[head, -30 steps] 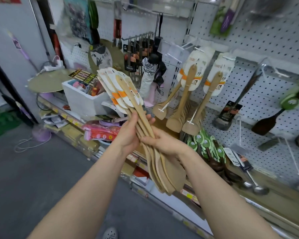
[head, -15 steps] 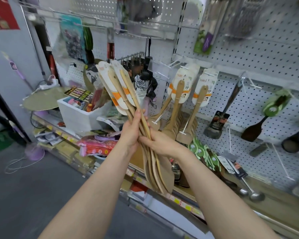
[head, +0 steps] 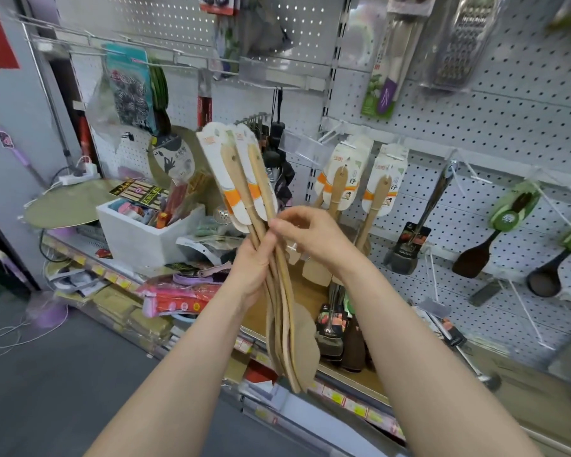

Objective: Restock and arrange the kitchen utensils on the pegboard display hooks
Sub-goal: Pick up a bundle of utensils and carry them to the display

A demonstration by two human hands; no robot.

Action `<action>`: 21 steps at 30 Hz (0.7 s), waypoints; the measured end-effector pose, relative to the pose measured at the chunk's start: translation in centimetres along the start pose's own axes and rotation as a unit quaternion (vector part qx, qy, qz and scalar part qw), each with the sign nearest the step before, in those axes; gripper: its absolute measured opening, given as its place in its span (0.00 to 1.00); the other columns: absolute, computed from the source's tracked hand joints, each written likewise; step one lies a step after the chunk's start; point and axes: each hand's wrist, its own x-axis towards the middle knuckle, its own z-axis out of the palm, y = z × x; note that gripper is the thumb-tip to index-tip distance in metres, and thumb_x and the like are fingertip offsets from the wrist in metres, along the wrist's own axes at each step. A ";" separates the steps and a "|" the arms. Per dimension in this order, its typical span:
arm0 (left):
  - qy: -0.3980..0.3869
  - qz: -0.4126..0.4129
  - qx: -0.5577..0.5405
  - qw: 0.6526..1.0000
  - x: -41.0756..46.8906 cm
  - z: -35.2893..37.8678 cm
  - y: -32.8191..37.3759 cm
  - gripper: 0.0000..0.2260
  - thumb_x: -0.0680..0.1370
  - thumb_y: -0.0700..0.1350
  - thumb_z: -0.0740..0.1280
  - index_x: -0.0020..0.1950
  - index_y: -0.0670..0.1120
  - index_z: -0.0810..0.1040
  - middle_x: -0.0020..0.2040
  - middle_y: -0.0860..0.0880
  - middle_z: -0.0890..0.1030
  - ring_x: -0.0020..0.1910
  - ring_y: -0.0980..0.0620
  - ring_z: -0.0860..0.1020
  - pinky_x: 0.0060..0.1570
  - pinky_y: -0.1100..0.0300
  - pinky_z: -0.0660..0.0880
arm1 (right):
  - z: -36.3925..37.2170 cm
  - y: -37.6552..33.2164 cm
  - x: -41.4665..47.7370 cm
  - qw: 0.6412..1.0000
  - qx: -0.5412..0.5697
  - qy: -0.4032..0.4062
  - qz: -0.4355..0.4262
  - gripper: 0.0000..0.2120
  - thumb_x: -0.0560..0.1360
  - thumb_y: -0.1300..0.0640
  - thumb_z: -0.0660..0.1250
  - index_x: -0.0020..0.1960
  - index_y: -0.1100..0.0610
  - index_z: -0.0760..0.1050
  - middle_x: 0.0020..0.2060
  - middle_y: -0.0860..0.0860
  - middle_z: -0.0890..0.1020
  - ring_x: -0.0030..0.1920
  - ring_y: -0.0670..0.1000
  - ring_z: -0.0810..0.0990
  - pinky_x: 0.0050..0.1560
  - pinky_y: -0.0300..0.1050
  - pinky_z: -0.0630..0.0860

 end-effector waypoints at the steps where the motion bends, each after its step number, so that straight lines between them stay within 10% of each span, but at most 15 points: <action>1: -0.012 0.005 0.020 1.000 -0.1 0.0 -0.1 0.14 0.76 0.56 0.66 0.54 0.47 0.78 0.34 0.52 0.79 0.35 0.54 0.77 0.39 0.57 0.75 | 0.3 0.0 0.1 1.000 0.010 0.011 0.004 0.16 0.73 0.44 0.73 0.54 0.54 0.81 0.47 0.47 0.83 0.49 0.46 0.81 0.48 0.41 0.77; 9: -0.090 -0.037 0.097 0.991 0.6 -1.6 -1.7 0.15 0.73 0.57 0.71 0.50 0.48 0.78 0.39 0.51 0.82 0.40 0.53 0.80 0.46 0.55 0.76 | 1.1 2.3 0.2 0.966 0.222 0.051 0.124 0.23 0.71 0.55 0.77 0.61 0.58 0.73 0.49 0.54 0.84 0.44 0.51 0.81 0.44 0.47 0.75; 15: -0.107 -0.068 0.129 0.983 2.2 -0.6 -2.5 0.24 0.69 0.63 0.71 0.60 0.51 0.79 0.54 0.51 0.84 0.56 0.51 0.81 0.61 0.49 0.75 | -0.5 3.0 -0.2 0.964 0.194 0.122 0.134 0.22 0.71 0.57 0.76 0.60 0.58 0.71 0.46 0.54 0.84 0.36 0.46 0.82 0.34 0.41 0.75; 21: -0.130 -0.082 0.127 0.980 4.8 0.4 -2.3 0.25 0.65 0.65 0.73 0.53 0.49 0.81 0.48 0.50 0.85 0.49 0.53 0.82 0.61 0.48 0.75 | -4.0 4.9 -0.2 0.946 0.177 0.245 0.115 0.16 0.74 0.62 0.73 0.57 0.54 0.70 0.48 0.58 0.84 0.39 0.54 0.82 0.30 0.41 0.76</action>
